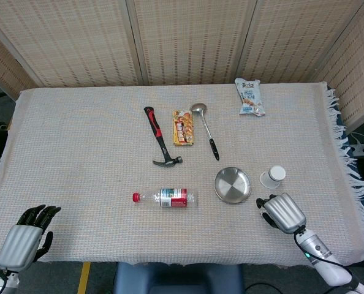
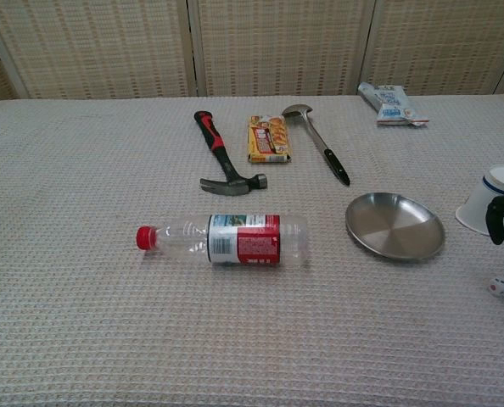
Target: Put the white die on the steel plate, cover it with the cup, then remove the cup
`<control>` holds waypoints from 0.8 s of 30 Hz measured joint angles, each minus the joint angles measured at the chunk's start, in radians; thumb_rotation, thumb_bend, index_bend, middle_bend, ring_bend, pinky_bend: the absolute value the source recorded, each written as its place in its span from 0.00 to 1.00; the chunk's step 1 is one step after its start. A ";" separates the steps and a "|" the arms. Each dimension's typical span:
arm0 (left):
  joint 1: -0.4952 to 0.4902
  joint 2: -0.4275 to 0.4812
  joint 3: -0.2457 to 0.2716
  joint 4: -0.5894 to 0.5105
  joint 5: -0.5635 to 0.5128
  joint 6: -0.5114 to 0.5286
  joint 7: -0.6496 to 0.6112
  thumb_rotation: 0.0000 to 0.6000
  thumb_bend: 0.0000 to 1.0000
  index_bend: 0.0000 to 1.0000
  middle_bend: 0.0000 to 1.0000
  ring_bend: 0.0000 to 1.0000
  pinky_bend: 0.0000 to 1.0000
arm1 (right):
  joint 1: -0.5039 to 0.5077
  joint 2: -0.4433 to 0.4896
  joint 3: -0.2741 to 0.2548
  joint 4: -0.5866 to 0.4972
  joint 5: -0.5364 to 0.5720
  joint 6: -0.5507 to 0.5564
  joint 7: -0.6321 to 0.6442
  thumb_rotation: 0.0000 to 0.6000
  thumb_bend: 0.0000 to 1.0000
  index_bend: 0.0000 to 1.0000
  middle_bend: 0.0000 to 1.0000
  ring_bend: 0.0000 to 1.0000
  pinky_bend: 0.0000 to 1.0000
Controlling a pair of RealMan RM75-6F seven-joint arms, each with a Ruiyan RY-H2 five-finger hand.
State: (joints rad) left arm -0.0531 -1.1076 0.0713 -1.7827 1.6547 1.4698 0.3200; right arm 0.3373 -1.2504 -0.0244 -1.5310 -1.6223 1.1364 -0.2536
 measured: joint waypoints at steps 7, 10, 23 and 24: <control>0.000 0.000 0.000 0.000 -0.002 -0.002 -0.001 1.00 0.58 0.16 0.16 0.12 0.18 | 0.006 0.023 -0.011 -0.023 0.030 -0.034 -0.031 1.00 0.33 0.44 0.74 0.65 0.93; -0.001 -0.001 0.000 0.000 -0.002 -0.004 0.000 1.00 0.58 0.16 0.17 0.12 0.18 | 0.006 0.029 -0.016 -0.034 0.044 -0.042 -0.053 1.00 0.31 0.43 0.80 0.69 0.96; -0.002 -0.003 -0.001 0.001 -0.004 -0.008 0.002 1.00 0.58 0.16 0.16 0.12 0.18 | 0.016 0.020 -0.014 -0.010 0.095 -0.073 -0.045 1.00 0.31 0.46 0.95 0.83 1.00; -0.002 -0.003 0.000 0.001 -0.004 -0.008 0.003 1.00 0.58 0.16 0.16 0.12 0.18 | 0.017 0.020 -0.015 -0.009 0.099 -0.078 -0.042 1.00 0.30 0.45 0.95 0.83 1.00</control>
State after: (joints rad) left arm -0.0548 -1.1103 0.0711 -1.7815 1.6511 1.4618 0.3228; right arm 0.3545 -1.2304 -0.0393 -1.5405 -1.5232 1.0589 -0.2953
